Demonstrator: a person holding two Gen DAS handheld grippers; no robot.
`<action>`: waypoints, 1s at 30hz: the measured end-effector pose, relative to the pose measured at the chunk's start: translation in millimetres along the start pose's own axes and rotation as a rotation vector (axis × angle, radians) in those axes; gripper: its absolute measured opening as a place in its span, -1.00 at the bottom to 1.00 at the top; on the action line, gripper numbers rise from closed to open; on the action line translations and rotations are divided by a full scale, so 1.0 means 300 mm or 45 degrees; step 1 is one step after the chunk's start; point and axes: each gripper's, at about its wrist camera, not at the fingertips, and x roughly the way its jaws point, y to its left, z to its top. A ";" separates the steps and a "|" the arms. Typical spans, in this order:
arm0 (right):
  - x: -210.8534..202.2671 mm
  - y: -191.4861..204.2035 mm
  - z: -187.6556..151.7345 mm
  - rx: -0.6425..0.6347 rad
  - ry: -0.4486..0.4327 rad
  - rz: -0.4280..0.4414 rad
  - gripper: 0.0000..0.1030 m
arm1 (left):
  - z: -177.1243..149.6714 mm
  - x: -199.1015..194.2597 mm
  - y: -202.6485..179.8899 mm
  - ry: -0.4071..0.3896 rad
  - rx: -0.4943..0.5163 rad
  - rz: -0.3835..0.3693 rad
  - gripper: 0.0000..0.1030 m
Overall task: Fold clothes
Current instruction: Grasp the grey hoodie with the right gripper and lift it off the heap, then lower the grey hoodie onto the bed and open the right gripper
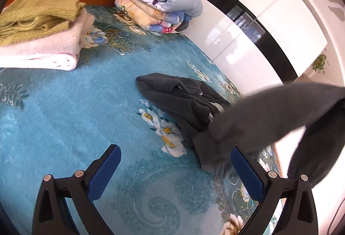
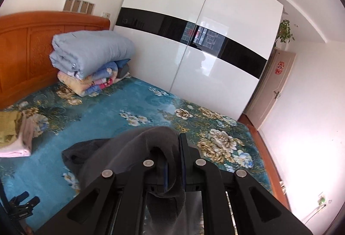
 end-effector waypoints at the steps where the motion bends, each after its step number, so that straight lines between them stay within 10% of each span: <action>1: -0.018 0.020 -0.008 -0.009 -0.005 0.033 -0.84 | -0.001 -0.009 0.006 -0.001 -0.017 0.002 1.00; 7: -0.093 0.172 -0.011 -0.002 -0.055 0.240 -0.84 | -0.006 -0.072 0.032 -0.025 -0.071 0.022 1.00; 12: -0.119 0.046 -0.044 0.245 -0.033 0.332 -0.84 | 0.004 -0.128 0.061 -0.065 -0.093 0.044 1.00; 24: 0.157 -0.093 -1.018 0.516 0.728 0.186 -0.84 | 0.011 -0.114 0.087 -0.015 -0.090 0.062 1.00; 30: 0.166 -0.181 -1.097 0.541 0.800 0.222 -0.80 | -0.014 -0.050 0.028 0.079 0.005 0.096 1.00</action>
